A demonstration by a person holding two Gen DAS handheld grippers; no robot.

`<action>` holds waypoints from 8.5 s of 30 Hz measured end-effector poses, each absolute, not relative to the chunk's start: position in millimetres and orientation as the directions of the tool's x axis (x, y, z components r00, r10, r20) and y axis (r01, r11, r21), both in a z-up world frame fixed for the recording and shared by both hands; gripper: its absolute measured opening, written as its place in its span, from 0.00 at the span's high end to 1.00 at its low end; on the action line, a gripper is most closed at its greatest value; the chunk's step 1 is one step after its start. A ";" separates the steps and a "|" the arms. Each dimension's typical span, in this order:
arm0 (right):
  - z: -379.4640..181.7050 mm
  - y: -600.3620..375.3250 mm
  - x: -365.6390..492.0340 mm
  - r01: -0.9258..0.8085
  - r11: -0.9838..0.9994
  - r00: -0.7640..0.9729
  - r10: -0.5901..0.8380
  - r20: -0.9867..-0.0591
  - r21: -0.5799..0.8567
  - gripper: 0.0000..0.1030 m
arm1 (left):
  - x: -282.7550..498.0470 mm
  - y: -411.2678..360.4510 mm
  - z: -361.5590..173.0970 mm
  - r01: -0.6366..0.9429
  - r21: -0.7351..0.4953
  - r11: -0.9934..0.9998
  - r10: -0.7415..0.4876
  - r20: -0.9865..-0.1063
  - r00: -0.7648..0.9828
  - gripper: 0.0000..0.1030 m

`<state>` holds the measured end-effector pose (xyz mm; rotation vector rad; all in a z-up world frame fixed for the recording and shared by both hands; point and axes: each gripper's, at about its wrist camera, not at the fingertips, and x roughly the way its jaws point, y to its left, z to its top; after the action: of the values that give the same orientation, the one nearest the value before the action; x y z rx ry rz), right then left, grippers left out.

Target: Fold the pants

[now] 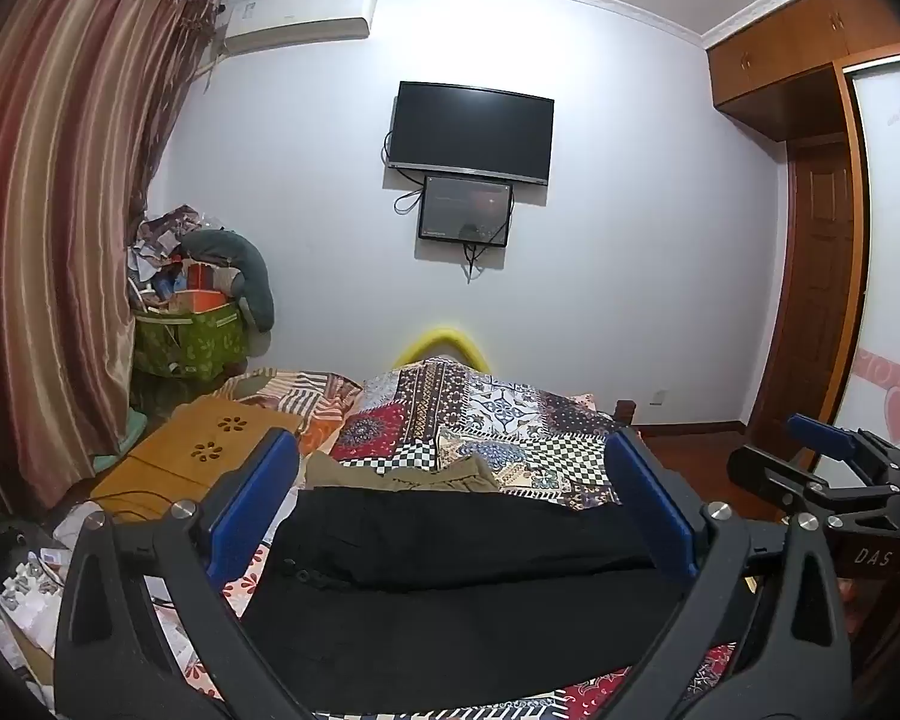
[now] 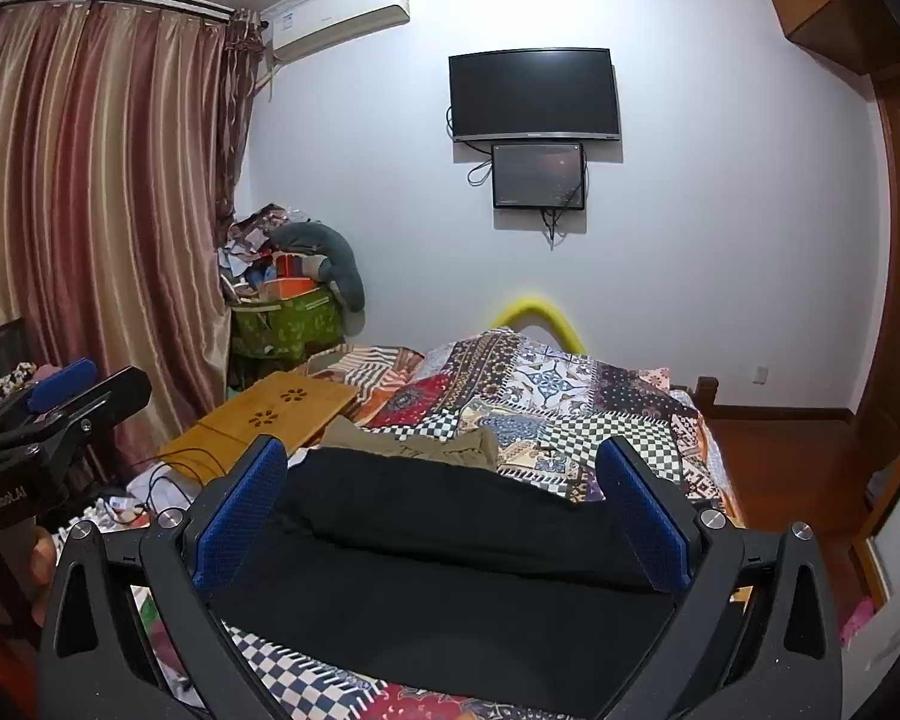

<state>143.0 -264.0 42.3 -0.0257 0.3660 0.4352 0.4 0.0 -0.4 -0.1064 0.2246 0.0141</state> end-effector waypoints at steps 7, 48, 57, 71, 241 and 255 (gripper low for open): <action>42.7 -264.2 143.5 -0.419 0.906 0.840 0.410 -0.354 0.055 0.01 | 0.0 -4.4 -0.6 -0.046 -0.094 0.994 0.023 -0.230 0.973 0.00; 45.8 -267.7 141.0 -0.417 0.907 0.842 0.412 -0.348 0.065 0.00 | 3.5 1.1 -2.1 -0.014 -0.102 0.995 -0.009 -0.221 0.975 0.00; 47.7 -268.2 141.7 -0.414 0.908 0.843 0.411 -0.347 0.067 0.00 | 1.9 -1.3 -2.6 -0.013 -0.104 0.995 -0.010 -0.219 0.976 0.00; 48.3 -268.9 141.3 -0.415 0.908 0.844 0.411 -0.346 0.066 0.00 | 2.9 -3.5 -1.2 -0.013 -0.102 0.995 -0.009 -0.218 0.976 0.00; -178.8 -179.0 479.2 -0.615 0.781 0.297 0.353 -0.887 0.105 0.52 | 429.2 200.5 -284.9 -0.146 -0.066 0.987 0.017 -0.863 0.505 0.38; -197.8 -187.8 486.9 -0.627 0.748 0.166 0.404 -0.900 0.220 0.48 | 439.0 191.3 -286.2 -0.137 -0.047 0.989 0.029 -0.859 0.511 0.55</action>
<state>486.9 -187.8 -197.8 -0.2211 1.1961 0.7421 439.0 191.3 -286.2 -0.1140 1.0303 0.1002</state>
